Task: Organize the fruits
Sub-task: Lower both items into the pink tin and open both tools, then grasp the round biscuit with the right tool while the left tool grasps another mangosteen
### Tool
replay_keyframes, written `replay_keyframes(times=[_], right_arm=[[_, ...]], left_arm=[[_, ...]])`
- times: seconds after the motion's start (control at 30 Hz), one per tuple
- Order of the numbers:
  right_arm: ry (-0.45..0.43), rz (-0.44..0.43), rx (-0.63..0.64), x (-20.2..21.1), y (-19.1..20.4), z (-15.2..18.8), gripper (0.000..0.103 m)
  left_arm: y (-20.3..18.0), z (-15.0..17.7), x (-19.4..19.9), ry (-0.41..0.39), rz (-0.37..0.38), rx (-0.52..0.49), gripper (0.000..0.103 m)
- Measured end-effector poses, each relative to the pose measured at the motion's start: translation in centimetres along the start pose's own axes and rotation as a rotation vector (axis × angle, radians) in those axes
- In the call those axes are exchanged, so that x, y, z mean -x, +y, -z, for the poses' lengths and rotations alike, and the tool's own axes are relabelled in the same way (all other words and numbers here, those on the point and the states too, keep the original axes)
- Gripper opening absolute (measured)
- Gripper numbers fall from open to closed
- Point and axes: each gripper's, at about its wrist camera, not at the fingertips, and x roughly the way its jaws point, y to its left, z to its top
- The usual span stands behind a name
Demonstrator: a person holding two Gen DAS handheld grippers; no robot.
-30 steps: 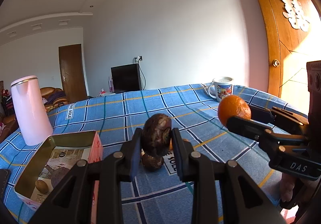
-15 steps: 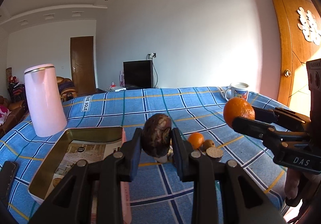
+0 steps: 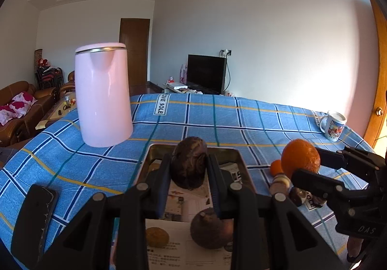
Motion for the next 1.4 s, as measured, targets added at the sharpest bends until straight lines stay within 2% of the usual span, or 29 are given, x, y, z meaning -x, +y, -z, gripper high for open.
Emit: replay_keyframes(times=[0.13, 0.33, 0.43, 0.53, 0.63, 0.7, 0.87, 1.0, 1.1, 1.2, 1.33, 1.4], right_arm=[[0.053, -0.024, 0.028, -3.1, 1.8, -0.5, 0.049], [0.153, -0.029, 0.055, -7.2, 3.4, -0.4, 0.049], [0.19, -0.04, 0.047, -8.5, 3.8, -0.1, 0.049], [0.197, -0.053, 0.016, -8.9, 3.5, -0.2, 0.05], [0.175, -0.049, -0.006, -7.8, 3.1, -0.3, 0.06], [0.151, -0.045, -0.008, -6.4, 2.8, -0.1, 0.061], [0.103, 0.052, -0.029, -0.9, -0.6, 1.6, 0.065], [0.113, 0.198, -0.088, 2.8, -5.0, 4.0, 0.065], [0.144, 0.25, -0.146, 4.2, -7.6, 5.8, 0.065], [0.173, 0.25, -0.184, 4.3, -8.9, 6.8, 0.065], [0.217, 0.186, -0.205, 3.2, -9.2, 7.3, 0.065], [0.247, 0.161, -0.213, 2.5, -9.1, 7.3, 0.057]], left_arm=[[1.6, 0.2, -1.4, 0.049, -0.029, 0.002, 0.03], [2.9, 0.7, -2.8, 0.111, -0.031, 0.011, 0.03], [3.2, 0.7, -2.7, 0.108, -0.047, 0.017, 0.031], [3.4, 0.6, -2.4, 0.1, -0.053, 0.027, 0.038], [3.1, 0.6, -1.6, 0.08, -0.058, 0.036, 0.051], [2.5, 0.5, -0.8, 0.061, -0.043, 0.034, 0.052], [-0.7, 0.4, 1.0, 0.014, 0.005, -0.001, 0.065], [-4.3, 0.5, 1.3, 0.009, 0.074, -0.044, 0.066], [-7.1, 0.9, 0.9, 0.03, 0.114, -0.083, 0.066], [-9.2, 1.4, 0.4, 0.056, 0.141, -0.119, 0.066], [-11.3, 1.9, -0.5, 0.088, 0.155, -0.167, 0.066], [-12.1, 2.2, -0.9, 0.109, 0.162, -0.182, 0.066]])
